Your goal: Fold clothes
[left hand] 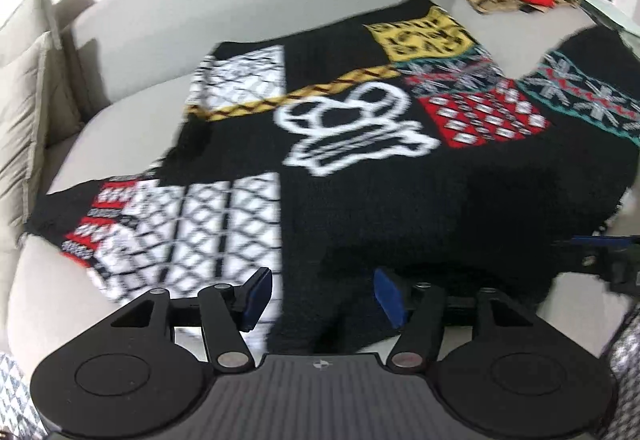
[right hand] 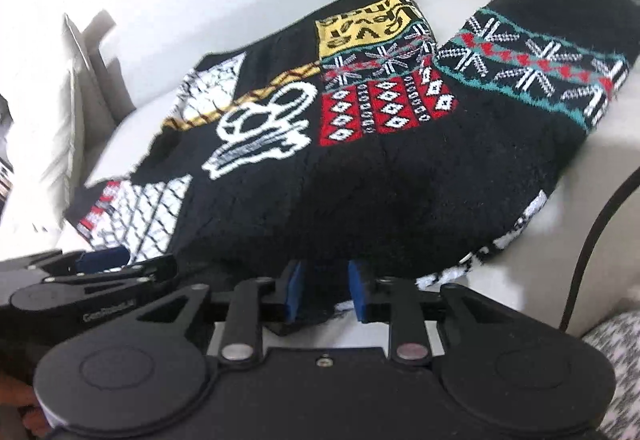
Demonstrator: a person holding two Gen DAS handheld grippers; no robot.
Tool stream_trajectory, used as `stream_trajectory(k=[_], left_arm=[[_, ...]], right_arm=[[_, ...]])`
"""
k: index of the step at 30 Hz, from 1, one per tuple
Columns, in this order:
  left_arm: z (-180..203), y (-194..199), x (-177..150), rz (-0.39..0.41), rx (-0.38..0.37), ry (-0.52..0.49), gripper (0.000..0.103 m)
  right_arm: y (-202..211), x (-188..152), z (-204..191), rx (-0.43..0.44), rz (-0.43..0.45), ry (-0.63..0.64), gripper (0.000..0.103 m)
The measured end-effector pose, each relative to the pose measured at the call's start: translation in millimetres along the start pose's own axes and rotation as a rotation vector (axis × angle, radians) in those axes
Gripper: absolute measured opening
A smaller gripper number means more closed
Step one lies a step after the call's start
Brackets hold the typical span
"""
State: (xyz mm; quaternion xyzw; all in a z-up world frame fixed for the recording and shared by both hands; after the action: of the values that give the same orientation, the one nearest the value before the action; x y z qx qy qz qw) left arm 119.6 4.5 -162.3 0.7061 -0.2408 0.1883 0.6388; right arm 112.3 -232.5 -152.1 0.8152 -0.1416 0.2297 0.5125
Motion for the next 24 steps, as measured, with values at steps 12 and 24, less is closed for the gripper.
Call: stream_trajectory(k=[12,24], left_arm=[[-28.6,9.4,-14.8,-0.022,-0.042,0.084,0.069],[32.0,28.5,10.3,0.042,-0.205,-0.027,0.074]], right_arm=[[-30.9,7.0,-3.9,0.076,-0.076,-0.036,0.016],[99.5,-0.5,129.8,0.230,0.313,-0.771,0.079]])
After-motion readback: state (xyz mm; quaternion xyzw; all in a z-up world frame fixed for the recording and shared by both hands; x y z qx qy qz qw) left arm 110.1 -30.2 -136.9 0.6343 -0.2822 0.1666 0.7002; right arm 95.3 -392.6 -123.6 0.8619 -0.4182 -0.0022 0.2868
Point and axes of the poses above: each gripper's, at about its wrist camera, not at the fingertips, and y roughly against the way its jaws point, z to its right, x to its top, the point moved 1 cm from there along -y, roughly the way its jaws point, and after that the axes turned 5 degrees about y, right-handed, at the moved point
